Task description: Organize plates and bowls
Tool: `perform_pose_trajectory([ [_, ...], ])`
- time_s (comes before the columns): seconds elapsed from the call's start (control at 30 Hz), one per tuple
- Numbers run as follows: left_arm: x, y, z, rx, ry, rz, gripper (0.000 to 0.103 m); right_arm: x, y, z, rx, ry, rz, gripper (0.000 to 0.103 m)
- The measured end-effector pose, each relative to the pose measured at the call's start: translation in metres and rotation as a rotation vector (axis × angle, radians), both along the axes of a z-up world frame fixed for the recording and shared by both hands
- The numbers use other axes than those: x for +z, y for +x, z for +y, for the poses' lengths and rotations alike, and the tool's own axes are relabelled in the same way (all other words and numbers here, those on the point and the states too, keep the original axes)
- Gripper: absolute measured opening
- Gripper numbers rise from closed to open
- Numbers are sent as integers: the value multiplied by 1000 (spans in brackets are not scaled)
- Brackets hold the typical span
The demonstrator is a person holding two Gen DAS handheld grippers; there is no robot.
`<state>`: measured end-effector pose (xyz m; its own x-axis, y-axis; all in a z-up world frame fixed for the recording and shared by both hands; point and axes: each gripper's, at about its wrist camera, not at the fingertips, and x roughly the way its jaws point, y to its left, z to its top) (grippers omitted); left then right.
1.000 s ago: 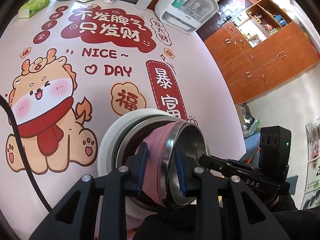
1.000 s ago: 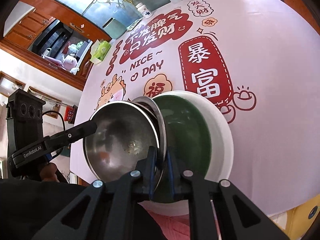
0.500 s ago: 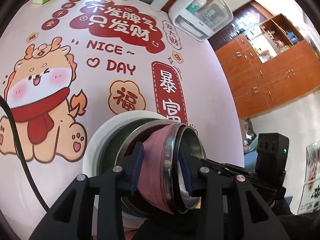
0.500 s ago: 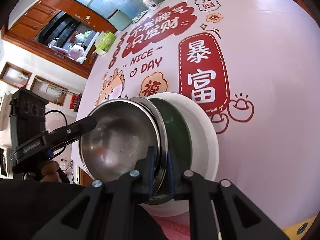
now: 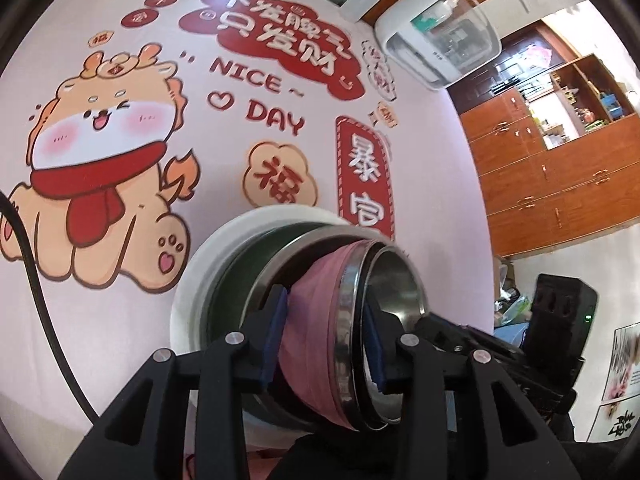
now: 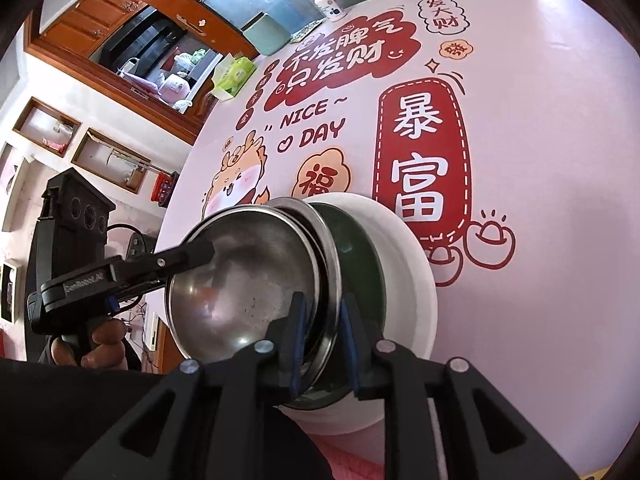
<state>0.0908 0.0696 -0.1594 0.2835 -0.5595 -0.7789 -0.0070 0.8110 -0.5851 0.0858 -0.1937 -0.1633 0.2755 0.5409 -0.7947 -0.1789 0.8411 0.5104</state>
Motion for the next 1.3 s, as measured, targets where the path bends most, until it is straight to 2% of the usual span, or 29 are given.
perform_pose_trajectory([
  [0.33, -9, -1, 9, -58, 10, 19, 33, 14, -21, 6, -98, -63, -55, 32],
  [0.83, 3, -8, 32, -186, -33, -20, 33, 36, -80, 17, -403, -83, -119, 33],
  [0.97, 5, -16, 40, -192, -42, -31, 33, 38, -99, 20, -438, -88, -116, 35],
  [1.03, 6, -21, 43, -192, -43, -30, 33, 39, -105, 22, -453, -91, -117, 42],
  [1.13, 9, -32, 47, -198, -57, -39, 35, 43, -111, 25, -461, -105, -124, 45],
  [1.3, 19, -56, 49, -182, -35, -75, 44, 48, -116, 35, -428, -150, -127, 47],
])
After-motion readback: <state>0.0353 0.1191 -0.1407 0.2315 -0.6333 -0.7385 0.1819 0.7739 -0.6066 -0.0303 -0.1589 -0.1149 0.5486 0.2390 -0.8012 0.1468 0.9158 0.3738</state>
